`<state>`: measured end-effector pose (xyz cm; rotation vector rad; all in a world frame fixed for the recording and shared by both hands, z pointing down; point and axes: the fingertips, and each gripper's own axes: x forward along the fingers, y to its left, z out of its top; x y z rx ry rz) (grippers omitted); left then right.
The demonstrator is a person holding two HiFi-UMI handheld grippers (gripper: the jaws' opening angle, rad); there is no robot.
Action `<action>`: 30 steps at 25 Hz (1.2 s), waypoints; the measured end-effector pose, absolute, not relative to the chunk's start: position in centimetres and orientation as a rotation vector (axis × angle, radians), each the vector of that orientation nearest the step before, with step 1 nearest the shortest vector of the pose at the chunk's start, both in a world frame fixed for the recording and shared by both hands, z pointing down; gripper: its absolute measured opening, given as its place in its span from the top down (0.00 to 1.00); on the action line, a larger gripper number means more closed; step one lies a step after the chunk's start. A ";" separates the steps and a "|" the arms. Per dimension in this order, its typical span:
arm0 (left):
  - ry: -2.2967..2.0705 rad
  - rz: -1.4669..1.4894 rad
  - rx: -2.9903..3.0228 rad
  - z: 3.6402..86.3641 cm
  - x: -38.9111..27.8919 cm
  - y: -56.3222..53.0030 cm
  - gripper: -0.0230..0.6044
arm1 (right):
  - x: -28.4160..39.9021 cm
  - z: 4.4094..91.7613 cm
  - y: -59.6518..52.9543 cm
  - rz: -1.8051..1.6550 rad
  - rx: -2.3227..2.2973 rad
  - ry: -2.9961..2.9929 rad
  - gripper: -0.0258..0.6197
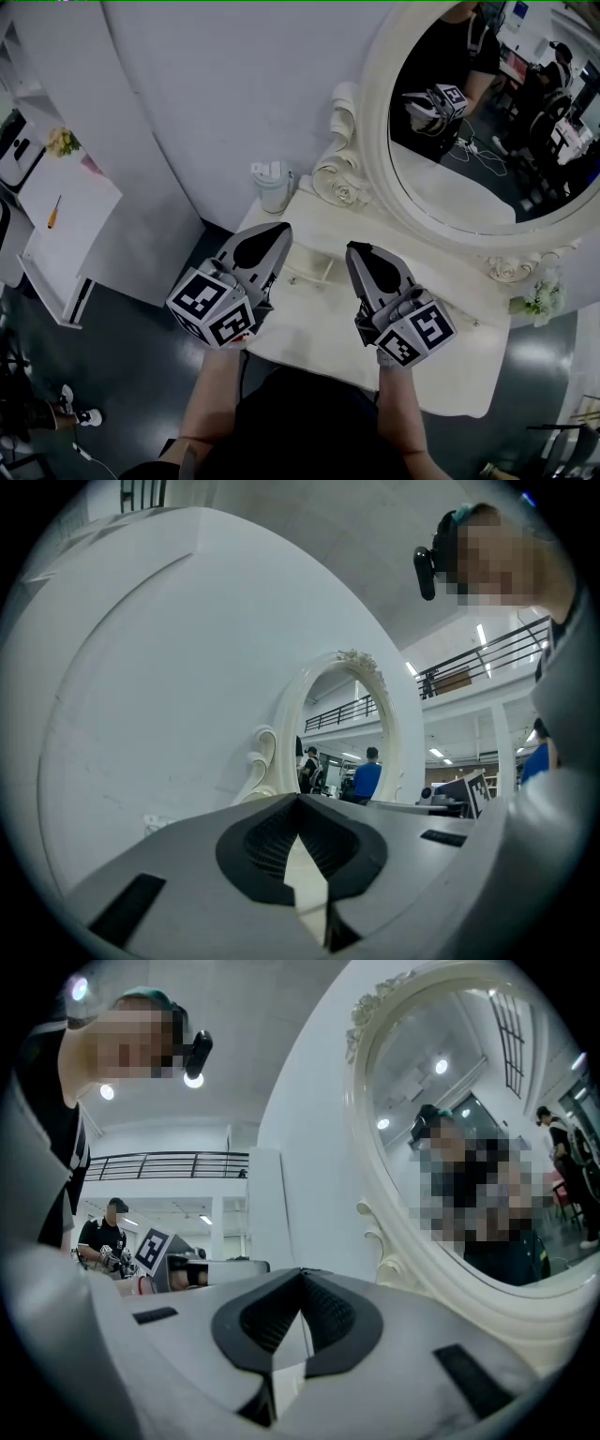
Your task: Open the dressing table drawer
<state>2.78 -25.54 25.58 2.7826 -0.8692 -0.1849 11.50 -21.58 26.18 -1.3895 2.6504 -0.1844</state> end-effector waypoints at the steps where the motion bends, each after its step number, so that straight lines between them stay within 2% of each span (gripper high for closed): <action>1: -0.865 -0.191 2.781 25.4 2.8 -25.6 0.96 | 11.5 26.1 -21.6 -0.181 -1.388 2.652 0.95; 30: -0.855 -0.185 2.730 26.7 1.7 -26.4 0.96 | 10.2 26.8 -22.4 -0.222 -1.353 2.681 0.95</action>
